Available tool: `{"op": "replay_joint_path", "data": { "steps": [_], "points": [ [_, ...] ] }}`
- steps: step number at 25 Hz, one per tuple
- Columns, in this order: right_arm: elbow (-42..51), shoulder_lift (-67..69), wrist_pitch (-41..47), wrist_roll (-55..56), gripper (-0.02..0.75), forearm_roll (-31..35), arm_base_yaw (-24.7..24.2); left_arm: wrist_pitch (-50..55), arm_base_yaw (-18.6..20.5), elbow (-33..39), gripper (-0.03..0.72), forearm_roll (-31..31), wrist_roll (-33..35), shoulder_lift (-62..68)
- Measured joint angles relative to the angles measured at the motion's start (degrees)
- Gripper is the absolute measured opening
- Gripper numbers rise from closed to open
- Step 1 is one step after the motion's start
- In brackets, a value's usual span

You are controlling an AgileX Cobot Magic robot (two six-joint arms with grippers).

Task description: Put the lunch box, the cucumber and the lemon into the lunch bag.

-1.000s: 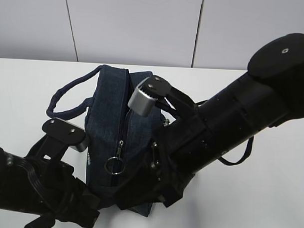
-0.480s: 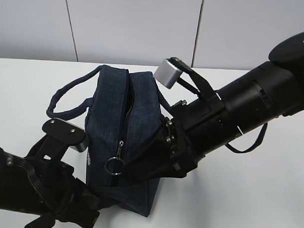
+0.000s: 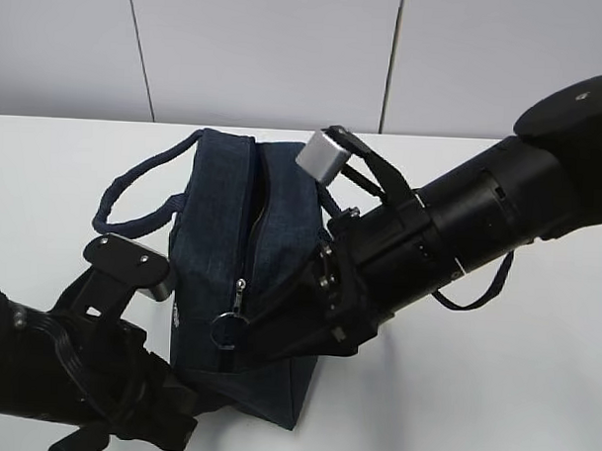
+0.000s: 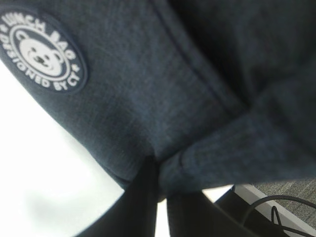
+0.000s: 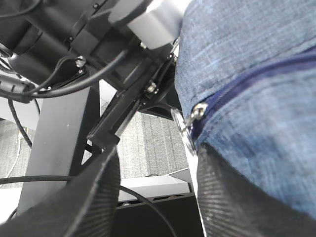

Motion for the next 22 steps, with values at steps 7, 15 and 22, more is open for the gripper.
{"op": "replay_joint_path", "data": {
  "steps": [7,15,22],
  "points": [
    [0.0,1.3,-0.1,-2.5,0.389,2.2,0.0,0.0,0.0,0.0,-0.008,0.0,0.0,0.0],
    [0.0,1.5,-0.4,-3.9,0.389,2.8,0.2,0.0,0.0,0.0,-0.008,0.0,0.0,0.0],
    [0.0,4.1,-0.7,-4.7,0.389,4.4,0.5,0.0,0.0,0.0,-0.008,0.0,0.0,0.0]
  ]
}}
